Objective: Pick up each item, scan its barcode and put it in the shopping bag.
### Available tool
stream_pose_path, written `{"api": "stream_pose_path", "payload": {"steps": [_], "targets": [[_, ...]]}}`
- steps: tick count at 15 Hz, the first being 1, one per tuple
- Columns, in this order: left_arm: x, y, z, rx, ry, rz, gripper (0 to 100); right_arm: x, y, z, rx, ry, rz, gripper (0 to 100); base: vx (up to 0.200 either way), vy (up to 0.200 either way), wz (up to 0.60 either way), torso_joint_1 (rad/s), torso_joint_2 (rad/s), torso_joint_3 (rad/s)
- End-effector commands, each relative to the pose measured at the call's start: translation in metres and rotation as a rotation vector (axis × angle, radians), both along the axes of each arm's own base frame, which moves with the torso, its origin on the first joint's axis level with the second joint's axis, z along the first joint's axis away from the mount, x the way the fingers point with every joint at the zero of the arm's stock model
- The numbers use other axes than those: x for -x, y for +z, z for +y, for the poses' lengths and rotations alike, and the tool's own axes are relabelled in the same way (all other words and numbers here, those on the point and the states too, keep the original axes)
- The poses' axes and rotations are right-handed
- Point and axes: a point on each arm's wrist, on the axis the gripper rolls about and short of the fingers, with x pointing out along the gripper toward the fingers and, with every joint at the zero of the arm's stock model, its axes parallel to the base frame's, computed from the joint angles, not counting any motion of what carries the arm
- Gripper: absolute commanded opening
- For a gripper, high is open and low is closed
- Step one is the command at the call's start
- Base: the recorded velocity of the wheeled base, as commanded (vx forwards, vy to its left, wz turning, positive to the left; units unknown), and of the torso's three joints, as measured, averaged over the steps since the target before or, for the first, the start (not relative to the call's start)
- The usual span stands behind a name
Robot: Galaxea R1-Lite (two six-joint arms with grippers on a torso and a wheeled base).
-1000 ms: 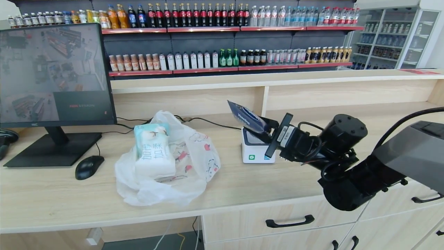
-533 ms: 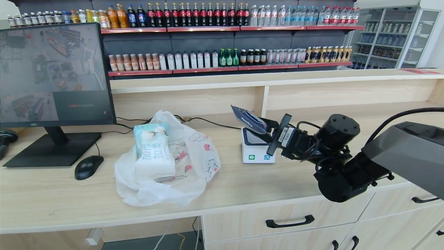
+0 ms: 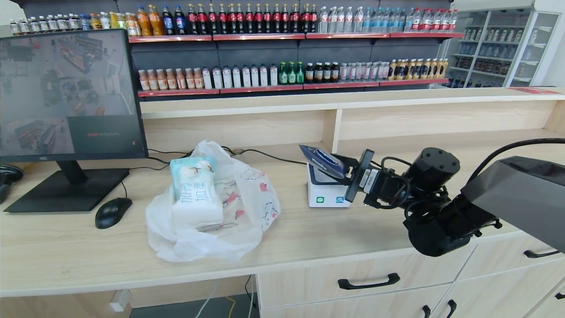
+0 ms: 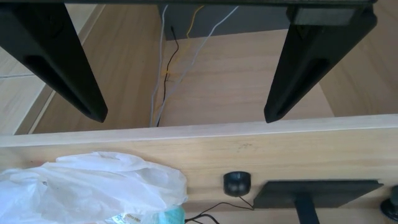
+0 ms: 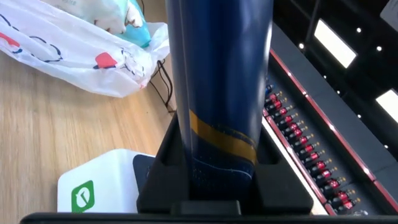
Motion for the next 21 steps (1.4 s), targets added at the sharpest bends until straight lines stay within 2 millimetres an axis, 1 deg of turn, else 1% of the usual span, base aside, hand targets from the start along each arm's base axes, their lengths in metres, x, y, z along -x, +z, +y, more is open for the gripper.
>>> {"api": "stream_pose_path", "payload": {"steps": [1,9,14,15,17,18,19,20,21], "targets": [[0.0,0.0,0.0,0.0,0.0,-0.001,100,0.0,0.0,0.001,0.0,0.001,-0.002,0,0.0,0.0,0.0,0.0,0.0,0.0],[0.0,0.0,0.0,0.0,0.0,0.001,100,-0.001,-0.001,0.0,0.003,-0.003,-0.008,0,0.0,0.0,0.0,0.0,0.0,0.0],[0.0,0.0,0.0,-0.012,-0.001,-0.002,100,0.002,0.0,-0.001,-0.003,-0.006,0.01,0,0.0,0.0,0.0,0.0,0.0,0.0],[0.0,0.0,0.0,-0.009,-0.001,0.001,100,0.007,0.004,-0.002,-0.012,-0.008,0.027,0,0.0,0.0,0.0,0.0,0.0,0.0],[0.0,0.0,0.0,-0.011,-0.001,0.004,100,0.022,0.023,0.004,-0.046,0.028,0.035,0,0.0,0.0,0.0,0.0,0.0,0.0],[0.0,-0.001,0.0,-0.011,-0.001,0.007,100,0.025,0.029,0.005,-0.06,0.035,0.042,0,0.0,0.0,0.0,0.0,0.0,0.0],[0.0,-0.001,0.0,-0.011,-0.001,0.007,100,0.034,0.04,0.005,-0.093,0.023,0.055,0,0.0,0.0,0.0,0.0,0.0,0.0],[0.0,-0.001,0.0,-0.009,-0.001,0.007,100,0.051,0.051,0.0,-0.14,-0.029,0.095,0,0.0,0.0,0.0,0.0,0.0,0.0],[0.0,-0.001,0.0,-0.011,-0.001,0.007,100,0.065,0.053,-0.005,-0.169,-0.068,0.142,0,0.0,0.0,0.0,0.0,0.0,0.0]]}}
